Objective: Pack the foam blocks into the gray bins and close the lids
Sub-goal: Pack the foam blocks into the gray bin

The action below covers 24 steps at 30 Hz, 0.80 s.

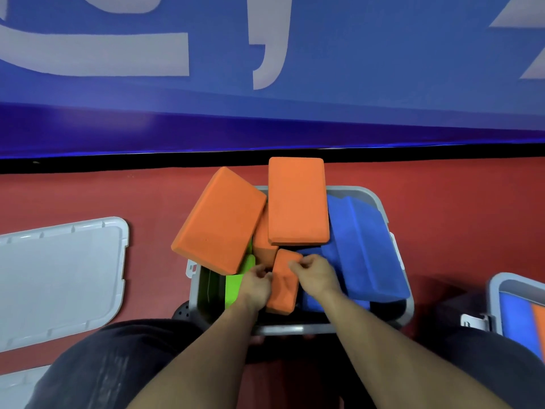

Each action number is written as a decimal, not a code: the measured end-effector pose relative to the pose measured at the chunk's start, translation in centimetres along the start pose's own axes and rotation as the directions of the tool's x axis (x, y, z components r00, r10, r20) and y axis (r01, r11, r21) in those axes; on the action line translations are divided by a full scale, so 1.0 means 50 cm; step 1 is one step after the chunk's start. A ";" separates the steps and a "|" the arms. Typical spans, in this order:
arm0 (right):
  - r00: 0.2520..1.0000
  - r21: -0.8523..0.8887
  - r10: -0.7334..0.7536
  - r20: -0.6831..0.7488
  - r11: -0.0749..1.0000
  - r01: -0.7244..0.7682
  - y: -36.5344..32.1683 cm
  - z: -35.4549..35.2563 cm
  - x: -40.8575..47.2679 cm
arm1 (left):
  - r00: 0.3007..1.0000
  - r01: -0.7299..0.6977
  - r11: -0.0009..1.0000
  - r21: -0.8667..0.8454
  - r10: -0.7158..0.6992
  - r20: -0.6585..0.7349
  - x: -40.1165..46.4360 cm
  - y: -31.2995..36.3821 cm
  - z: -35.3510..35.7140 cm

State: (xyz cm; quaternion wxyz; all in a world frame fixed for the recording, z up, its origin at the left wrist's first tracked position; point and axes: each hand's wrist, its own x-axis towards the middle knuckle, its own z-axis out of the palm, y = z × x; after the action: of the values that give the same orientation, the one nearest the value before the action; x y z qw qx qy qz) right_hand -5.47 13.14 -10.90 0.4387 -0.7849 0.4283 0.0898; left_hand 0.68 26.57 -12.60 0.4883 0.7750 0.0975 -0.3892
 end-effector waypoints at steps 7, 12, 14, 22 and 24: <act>0.982 0.036 0.190 0.012 0.981 -0.191 0.013 0.084 0.033 | 0.997 0.056 0.998 -0.038 -0.054 0.051 0.006 -0.034 0.026; 0.953 0.072 0.293 0.077 0.952 -0.298 0.008 0.127 0.043 | 0.990 0.118 0.991 -0.060 -0.113 0.081 0.030 -0.014 0.034; 0.937 0.090 0.326 0.126 0.937 -0.338 0.009 0.130 0.042 | 0.990 0.128 0.990 -0.056 -0.123 0.075 0.033 -0.014 0.034; 0.957 0.045 0.265 0.120 0.961 -0.272 0.026 0.117 0.017 | 0.986 0.144 0.989 -0.027 -0.141 0.091 0.009 -0.006 0.029; 0.961 0.001 0.250 0.118 0.968 -0.252 0.028 0.111 0.009 | 0.987 0.136 0.990 -0.023 -0.134 0.094 0.001 -0.008 0.025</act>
State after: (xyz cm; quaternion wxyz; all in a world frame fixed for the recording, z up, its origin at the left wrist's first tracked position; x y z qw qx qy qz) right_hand -4.95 16.77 -15.32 0.4545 -0.7140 0.4986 0.1871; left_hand -0.13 25.74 -13.21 0.4762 0.7405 0.1330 -0.4552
